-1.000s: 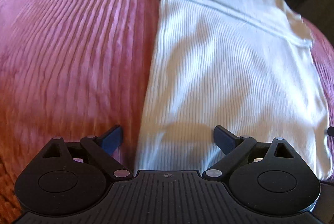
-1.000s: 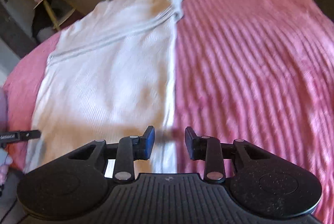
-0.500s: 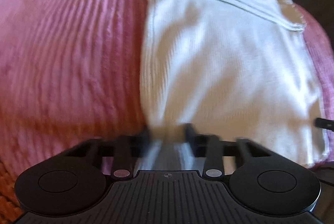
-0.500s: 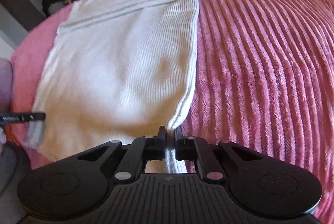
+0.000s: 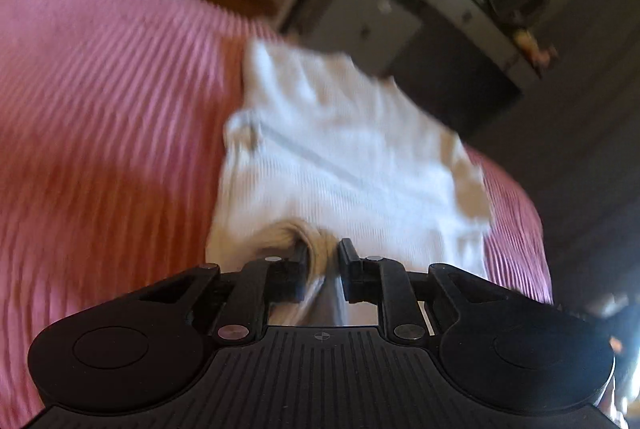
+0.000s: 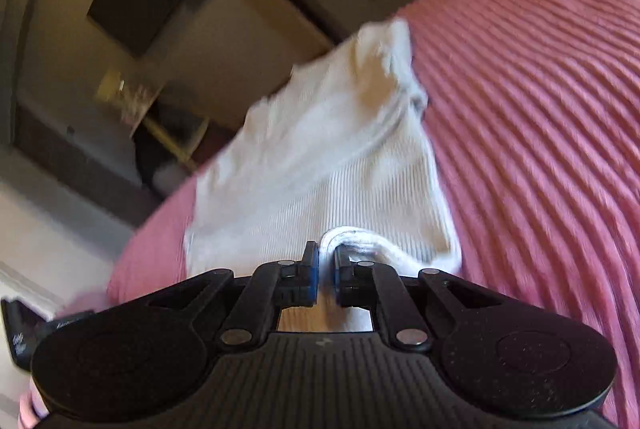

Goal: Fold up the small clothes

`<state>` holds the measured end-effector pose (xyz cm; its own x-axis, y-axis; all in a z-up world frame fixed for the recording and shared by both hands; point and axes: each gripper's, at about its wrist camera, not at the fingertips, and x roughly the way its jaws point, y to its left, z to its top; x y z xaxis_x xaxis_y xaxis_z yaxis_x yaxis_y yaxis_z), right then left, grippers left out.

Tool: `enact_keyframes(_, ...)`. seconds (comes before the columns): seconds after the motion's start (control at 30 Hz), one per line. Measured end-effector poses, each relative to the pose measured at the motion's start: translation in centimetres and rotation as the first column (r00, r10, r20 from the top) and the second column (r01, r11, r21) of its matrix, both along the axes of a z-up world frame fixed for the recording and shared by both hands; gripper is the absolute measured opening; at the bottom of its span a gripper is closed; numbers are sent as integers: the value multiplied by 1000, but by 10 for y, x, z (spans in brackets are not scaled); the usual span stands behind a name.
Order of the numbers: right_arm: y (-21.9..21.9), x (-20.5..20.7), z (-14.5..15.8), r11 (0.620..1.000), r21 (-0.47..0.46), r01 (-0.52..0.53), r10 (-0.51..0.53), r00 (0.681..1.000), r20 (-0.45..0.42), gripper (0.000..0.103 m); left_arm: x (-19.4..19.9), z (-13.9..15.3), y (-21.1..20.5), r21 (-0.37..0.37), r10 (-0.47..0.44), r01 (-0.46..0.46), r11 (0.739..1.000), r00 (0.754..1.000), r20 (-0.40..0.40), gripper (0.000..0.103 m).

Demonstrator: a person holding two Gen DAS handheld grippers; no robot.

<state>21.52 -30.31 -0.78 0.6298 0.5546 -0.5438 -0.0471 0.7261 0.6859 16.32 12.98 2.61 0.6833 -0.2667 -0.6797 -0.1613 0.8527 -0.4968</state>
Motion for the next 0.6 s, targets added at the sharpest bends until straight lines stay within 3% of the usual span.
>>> enact_keyframes(0.03,0,5,0,1000,-2,29,-29,1000,10,7,6,2,3,-3,27,-27,1000,1000,13,22)
enact_keyframes(0.1,1,16,0,995,-23,97,-96,995,37,9,19,0,8,-38,78,-76,996,996,40,39)
enact_keyframes(0.13,1,19,-1,992,-29,122,-121,992,36,11,20,0,13,-50,93,-90,995,994,49,56)
enact_keyframes(0.17,0,21,-3,991,-24,128,-127,991,44,20,23,0,14,-54,110,-106,993,992,63,67)
enact_keyframes(0.27,-3,17,0,989,-83,125,-114,985,127,39,18,4,19,-27,86,-83,996,987,132,79)
enact_keyframes(0.37,3,8,6,957,-287,33,30,977,212,40,11,-5,18,112,-30,16,994,992,119,85)
enact_keyframes(0.43,14,4,7,900,-430,-65,179,956,231,40,0,-12,14,259,-135,101,960,984,116,85)
enact_keyframes(0.5,24,2,7,852,-505,-138,283,933,221,41,-15,-19,8,404,-245,193,894,966,82,85)
enact_keyframes(0.6,39,6,4,803,-563,-196,362,910,200,42,-29,-27,5,517,-363,297,803,931,29,87)
